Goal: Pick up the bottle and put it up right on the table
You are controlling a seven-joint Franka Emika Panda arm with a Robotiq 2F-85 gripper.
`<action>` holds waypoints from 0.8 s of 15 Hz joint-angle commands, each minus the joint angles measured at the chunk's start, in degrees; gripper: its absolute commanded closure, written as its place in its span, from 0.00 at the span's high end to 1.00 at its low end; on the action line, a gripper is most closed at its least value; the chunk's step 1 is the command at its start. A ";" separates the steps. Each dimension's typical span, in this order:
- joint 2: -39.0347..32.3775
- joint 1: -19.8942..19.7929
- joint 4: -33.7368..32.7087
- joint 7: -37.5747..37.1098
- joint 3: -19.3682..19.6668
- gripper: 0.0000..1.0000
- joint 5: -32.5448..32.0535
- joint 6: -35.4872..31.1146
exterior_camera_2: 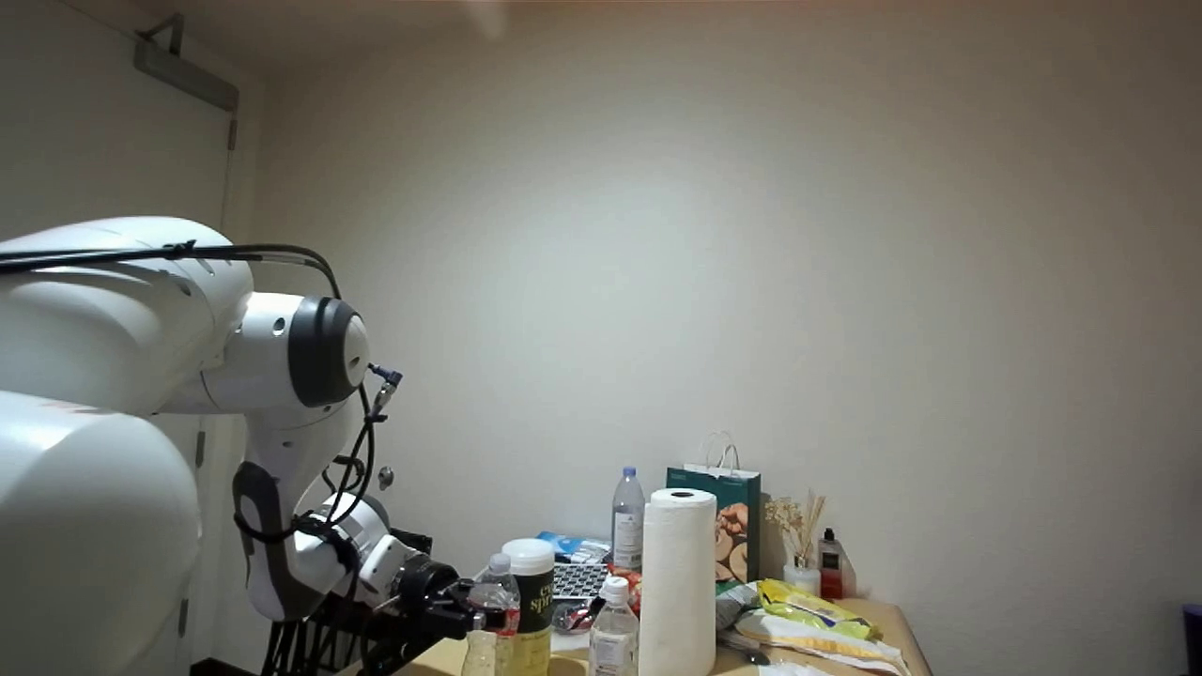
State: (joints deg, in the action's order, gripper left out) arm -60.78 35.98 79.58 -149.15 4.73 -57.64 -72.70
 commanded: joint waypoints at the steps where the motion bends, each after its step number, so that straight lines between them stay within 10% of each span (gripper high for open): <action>1: -1.84 3.11 -1.54 0.00 3.81 0.51 2.58 -1.10; 8: -2.76 6.11 -1.80 0.00 7.29 0.95 5.67 -1.44; 12: -1.27 5.18 0.21 0.04 5.84 1.00 4.84 -0.50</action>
State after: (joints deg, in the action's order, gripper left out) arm -62.84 41.28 78.13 -149.11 10.65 -53.34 -72.97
